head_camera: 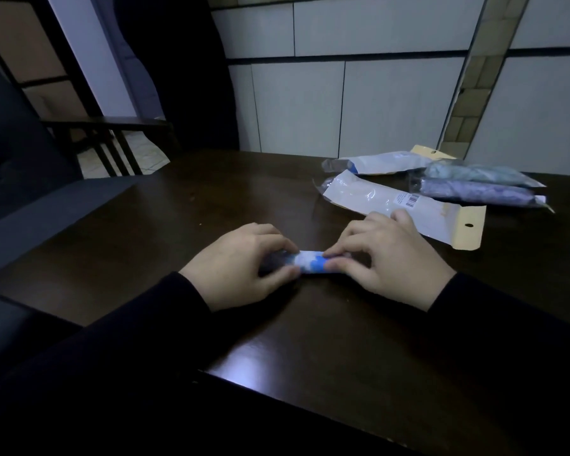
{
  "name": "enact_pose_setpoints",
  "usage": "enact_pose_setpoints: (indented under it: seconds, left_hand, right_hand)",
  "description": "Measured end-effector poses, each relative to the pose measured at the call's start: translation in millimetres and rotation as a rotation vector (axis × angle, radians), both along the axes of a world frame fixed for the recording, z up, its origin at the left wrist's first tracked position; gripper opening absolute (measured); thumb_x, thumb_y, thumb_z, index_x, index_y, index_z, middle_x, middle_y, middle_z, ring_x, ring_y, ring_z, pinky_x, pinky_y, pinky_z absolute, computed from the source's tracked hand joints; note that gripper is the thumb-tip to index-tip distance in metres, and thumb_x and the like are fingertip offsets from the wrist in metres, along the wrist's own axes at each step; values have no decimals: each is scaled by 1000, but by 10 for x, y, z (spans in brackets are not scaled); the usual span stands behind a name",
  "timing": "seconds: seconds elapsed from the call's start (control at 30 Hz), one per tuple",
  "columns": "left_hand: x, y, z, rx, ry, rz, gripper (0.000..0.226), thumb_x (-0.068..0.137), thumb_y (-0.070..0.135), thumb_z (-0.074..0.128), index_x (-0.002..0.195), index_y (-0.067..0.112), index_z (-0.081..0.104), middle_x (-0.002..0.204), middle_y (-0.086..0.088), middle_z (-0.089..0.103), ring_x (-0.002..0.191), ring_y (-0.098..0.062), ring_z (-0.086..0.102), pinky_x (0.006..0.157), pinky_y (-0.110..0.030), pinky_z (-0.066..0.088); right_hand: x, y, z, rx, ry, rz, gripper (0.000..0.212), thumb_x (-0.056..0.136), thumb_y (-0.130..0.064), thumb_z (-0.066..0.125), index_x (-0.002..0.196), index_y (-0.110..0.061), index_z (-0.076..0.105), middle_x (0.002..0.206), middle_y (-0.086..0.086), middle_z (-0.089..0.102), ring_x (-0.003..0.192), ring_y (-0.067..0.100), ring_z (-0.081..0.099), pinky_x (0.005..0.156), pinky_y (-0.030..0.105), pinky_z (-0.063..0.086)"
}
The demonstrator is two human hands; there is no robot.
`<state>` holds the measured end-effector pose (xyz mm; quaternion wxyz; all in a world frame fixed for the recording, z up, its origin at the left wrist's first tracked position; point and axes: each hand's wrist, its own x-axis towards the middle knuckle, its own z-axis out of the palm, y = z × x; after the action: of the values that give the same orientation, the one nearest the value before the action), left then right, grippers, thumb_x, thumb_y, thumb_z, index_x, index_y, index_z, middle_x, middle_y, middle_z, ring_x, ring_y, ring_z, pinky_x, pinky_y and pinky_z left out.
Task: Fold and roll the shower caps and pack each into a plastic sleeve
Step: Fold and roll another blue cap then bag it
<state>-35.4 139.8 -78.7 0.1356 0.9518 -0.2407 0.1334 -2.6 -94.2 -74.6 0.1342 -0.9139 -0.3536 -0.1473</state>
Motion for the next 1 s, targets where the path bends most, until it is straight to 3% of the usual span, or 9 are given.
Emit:
enact_pose_setpoints:
  seconds: [0.1, 0.2, 0.3, 0.47, 0.67, 0.77, 0.87, 1.0]
  left_hand:
    - [29, -21, -11, -3, 29, 63, 59, 71, 75, 47, 106, 32, 69, 95, 14, 61, 89, -8, 58, 81, -34, 49]
    - [43, -49, -24, 23, -41, 78, 58, 74, 74, 44, 103, 32, 70, 89, 12, 63, 81, -12, 58, 75, -36, 50]
    - [51, -67, -27, 62, -136, 12, 52, 80, 66, 45, 104, 27, 71, 87, 8, 69, 75, -17, 63, 66, -37, 50]
    - [49, -125, -13, 103, -237, -126, 38, 84, 51, 54, 107, 28, 72, 93, 10, 74, 76, -9, 67, 59, -23, 37]
    - [80, -94, 37, -52, -127, -116, 33, 83, 48, 59, 108, 31, 73, 85, 13, 73, 82, -5, 61, 70, 0, 33]
    - [90, -129, 85, 40, -200, -191, 33, 90, 43, 54, 116, 31, 69, 95, 10, 74, 78, -6, 66, 67, -17, 44]
    - [77, -257, 110, 94, -268, -279, 31, 93, 35, 52, 119, 32, 68, 95, 7, 74, 74, -11, 68, 59, -21, 38]
    - [103, -504, 145, 92, -256, -331, 31, 93, 34, 49, 117, 33, 69, 94, 7, 75, 74, -12, 69, 62, -18, 36]
  right_hand:
    - [33, -53, 45, -43, 61, 44, 42, 78, -69, 55, 112, -46, 63, 89, -18, 55, 89, 0, 47, 74, 27, 16]
    - [39, -11, 27, -47, -4, 57, 25, 88, -50, 58, 110, -41, 65, 84, -16, 54, 88, 2, 50, 73, 25, 14]
    - [32, -5, -15, -29, -45, 38, 21, 91, -43, 57, 109, -36, 67, 82, -14, 56, 88, 8, 55, 74, 25, 15]
    - [85, -94, -39, 100, 145, -1, 23, 91, -47, 55, 111, -42, 65, 90, -10, 64, 84, 5, 54, 81, 26, 25]
    - [71, -133, -42, 132, 152, -8, 27, 89, -50, 56, 113, -41, 65, 93, -12, 65, 86, 3, 54, 88, 30, 29]
    - [27, -192, -3, 121, 147, -44, 30, 89, -53, 55, 115, -42, 63, 91, -22, 61, 81, -5, 48, 90, 30, 30]
    - [-51, -335, 29, 163, 199, -86, 30, 88, -52, 56, 115, -42, 64, 80, -32, 52, 78, -9, 47, 89, 28, 35]
    - [-211, -659, 64, 162, 175, -164, 37, 87, -57, 54, 120, -42, 60, 110, -26, 61, 100, -6, 46, 95, 27, 32]
